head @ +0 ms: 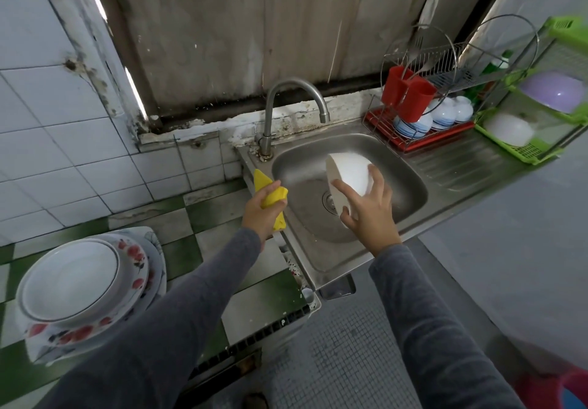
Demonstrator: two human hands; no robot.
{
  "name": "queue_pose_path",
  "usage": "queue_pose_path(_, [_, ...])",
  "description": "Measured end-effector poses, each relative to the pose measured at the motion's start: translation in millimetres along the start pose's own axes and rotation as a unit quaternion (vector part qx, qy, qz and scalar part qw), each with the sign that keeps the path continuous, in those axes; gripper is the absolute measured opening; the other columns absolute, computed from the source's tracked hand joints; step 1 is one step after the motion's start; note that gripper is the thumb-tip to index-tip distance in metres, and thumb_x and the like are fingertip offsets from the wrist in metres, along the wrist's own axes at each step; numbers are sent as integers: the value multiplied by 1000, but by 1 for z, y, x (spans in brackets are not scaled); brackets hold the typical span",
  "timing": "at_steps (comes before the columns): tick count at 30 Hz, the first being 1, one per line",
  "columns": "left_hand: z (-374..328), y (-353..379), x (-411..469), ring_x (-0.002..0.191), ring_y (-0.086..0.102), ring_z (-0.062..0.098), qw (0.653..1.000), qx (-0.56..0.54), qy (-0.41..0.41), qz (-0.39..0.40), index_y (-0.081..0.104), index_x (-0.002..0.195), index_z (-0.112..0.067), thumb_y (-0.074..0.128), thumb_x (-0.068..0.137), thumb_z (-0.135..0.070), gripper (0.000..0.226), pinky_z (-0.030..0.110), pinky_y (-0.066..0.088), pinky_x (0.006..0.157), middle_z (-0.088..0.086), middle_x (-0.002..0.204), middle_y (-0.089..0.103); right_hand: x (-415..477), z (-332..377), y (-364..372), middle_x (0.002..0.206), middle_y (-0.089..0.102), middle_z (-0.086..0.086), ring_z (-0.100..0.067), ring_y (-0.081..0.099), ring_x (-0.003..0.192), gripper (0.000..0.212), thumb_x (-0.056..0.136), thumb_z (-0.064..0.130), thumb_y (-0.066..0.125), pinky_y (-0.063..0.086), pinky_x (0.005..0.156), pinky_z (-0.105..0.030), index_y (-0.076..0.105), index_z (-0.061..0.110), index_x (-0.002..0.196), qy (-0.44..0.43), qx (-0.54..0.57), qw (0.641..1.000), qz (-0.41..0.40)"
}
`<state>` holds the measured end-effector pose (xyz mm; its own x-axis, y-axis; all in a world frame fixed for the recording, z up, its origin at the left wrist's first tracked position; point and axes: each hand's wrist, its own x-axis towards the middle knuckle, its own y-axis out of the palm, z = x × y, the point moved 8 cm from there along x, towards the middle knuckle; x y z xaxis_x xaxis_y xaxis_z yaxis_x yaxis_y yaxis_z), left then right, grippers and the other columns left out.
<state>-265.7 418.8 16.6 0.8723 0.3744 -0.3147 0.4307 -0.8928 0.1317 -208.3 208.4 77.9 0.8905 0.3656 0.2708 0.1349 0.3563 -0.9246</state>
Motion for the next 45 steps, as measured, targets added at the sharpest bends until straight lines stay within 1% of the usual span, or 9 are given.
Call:
queue_pose_path(8, [-8,-54,-18,99,56,11,999,-15,26,-19,60,122,-38,75,86,-6,51,41,54,90,-12,115,53,-13,42,12,148,19,-11,-21,29,127,55,94,5,55,29,106,-32,45,32,141,140,391,908,-46])
queue_pose_path(16, [-49,-158,-52,116,49,21,976,108,153,-116,53,127,-42,66,93,-12,48,32,45,93,-3,131,46,-26,163,53,144,25,-3,-17,32,125,48,103,11,45,33,103,-31,39,39,142,126,484,865,42])
queue_pose_path(20, [-70,-209,-72,120,43,19,950,171,217,-149,36,140,-52,58,98,-17,59,37,42,98,-8,135,36,-33,231,76,154,24,1,-8,40,127,39,107,30,40,39,95,-10,37,42,144,90,513,851,71])
queue_pose_path(24, [-88,-252,-86,108,55,24,911,292,231,-176,3,151,-46,60,96,-20,82,42,48,93,1,133,44,-42,296,101,150,34,2,-23,46,131,35,97,60,37,46,108,-51,40,64,132,78,560,818,106])
queue_pose_path(31, [-88,-314,-87,135,41,39,835,484,194,-175,30,147,-6,67,90,-32,72,45,33,112,20,155,28,-58,387,113,148,48,4,-20,48,136,38,98,65,38,41,111,-54,47,54,133,53,600,788,122])
queue_pose_path(34, [-70,-334,-84,152,-2,38,800,567,141,-134,1,157,-4,46,100,-47,84,43,3,123,19,165,-9,-67,414,113,148,47,4,-19,45,138,38,97,65,36,38,114,-54,48,55,132,44,596,791,129])
queue_pose_path(38, [-45,-357,-86,138,-38,37,754,646,93,-65,-31,146,-5,11,104,-52,75,49,-19,119,15,143,-46,-79,445,119,148,43,4,-10,45,134,41,99,62,29,41,114,-46,47,51,134,50,590,793,144])
queue_pose_path(42, [-29,-371,-87,137,-38,49,718,689,101,5,-24,150,0,-26,73,-57,96,62,-15,115,29,151,-38,-88,476,121,147,45,9,-3,43,135,40,104,53,25,38,113,-31,48,45,137,18,590,794,145])
queue_pose_path(45, [-31,-372,-95,137,-23,62,732,661,156,56,-22,152,-3,-26,86,-58,86,73,-7,113,41,153,-17,-93,491,125,149,45,7,-5,43,137,47,101,54,27,38,111,-25,47,40,141,1,595,788,157])
